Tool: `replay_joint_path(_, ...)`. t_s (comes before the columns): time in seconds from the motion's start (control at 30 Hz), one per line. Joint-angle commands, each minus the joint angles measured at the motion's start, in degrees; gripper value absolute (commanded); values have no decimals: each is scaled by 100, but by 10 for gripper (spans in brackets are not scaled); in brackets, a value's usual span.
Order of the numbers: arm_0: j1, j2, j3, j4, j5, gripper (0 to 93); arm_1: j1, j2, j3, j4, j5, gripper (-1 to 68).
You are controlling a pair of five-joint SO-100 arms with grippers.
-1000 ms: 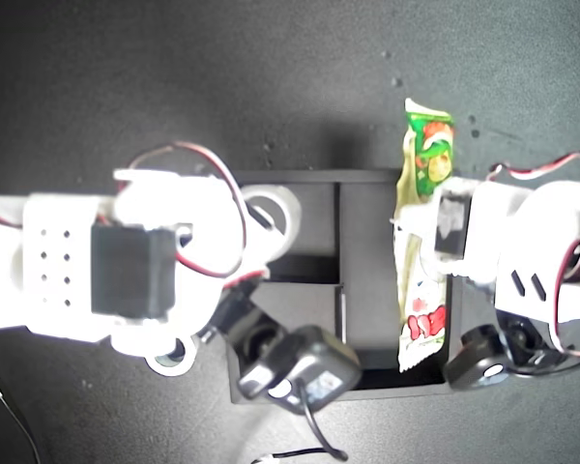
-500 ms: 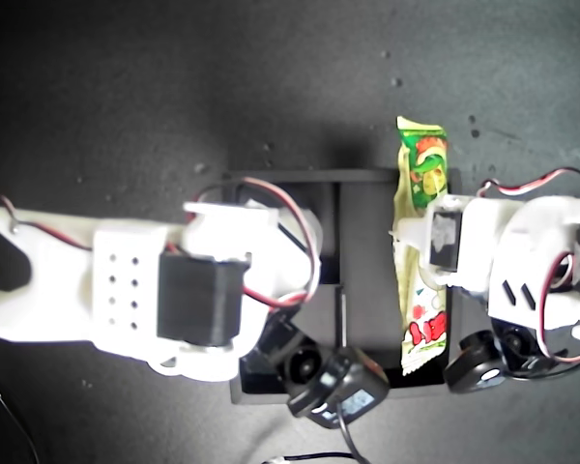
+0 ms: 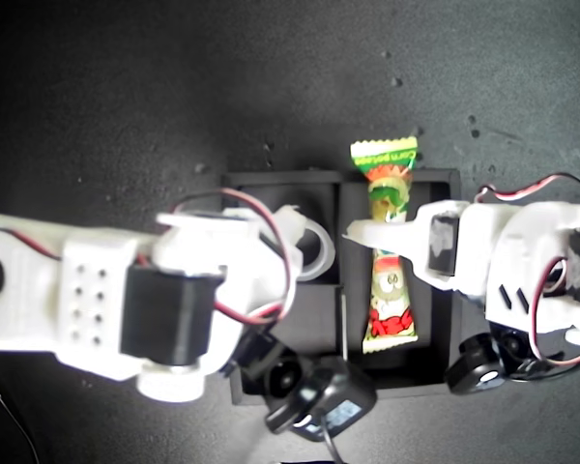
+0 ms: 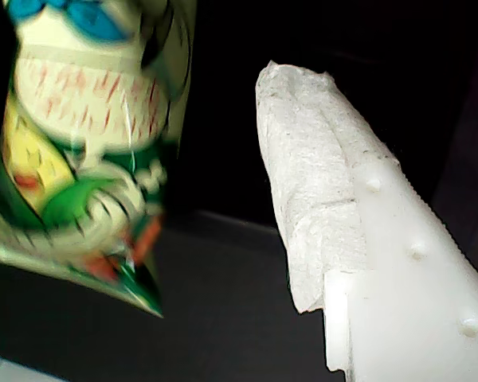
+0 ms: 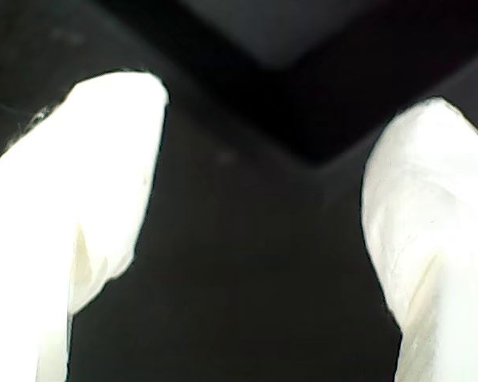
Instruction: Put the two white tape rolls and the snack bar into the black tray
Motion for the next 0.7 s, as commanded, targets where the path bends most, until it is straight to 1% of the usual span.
replay_joint_path(0.0, 141, 1661, 1485, -53, -396, 178, 220, 88, -141, 167, 431, 236)
replay_joint_path(0.07, 378, 2347, 2479, -422, -668, 176, 378, 132, -281, 492, 993, 178)
replay_joint_path(0.1, 519, 2725, 3050, -712, -800, 175, 475, 132, -387, 721, 1389, 135)
replay_joint_path(0.13, 677, 3094, 3639, -1020, -949, 174, 598, 149, -475, 923, 1819, 66)
replay_joint_path(0.17, 844, 3454, 4201, -1345, -1107, 173, 721, 158, -554, 1134, 2294, 23)
replay_joint_path(0.3, 1600, 4447, 6196, -2839, -1661, 164, 791, 185, -791, 1494, 3111, 3)
replay_joint_path(0.43, 2232, 4386, 7005, -3841, -2030, 159, 896, 185, -1081, 1819, 4122, -2)
replay_joint_path(0.53, 2522, 4017, 7066, -4245, -2171, 158, 1011, 193, -1336, 2153, 4869, -3)
replay_joint_path(0.67, 2663, 3744, 7233, -4676, -2294, 158, 1063, 193, -1934, 2751, 5484, -4)
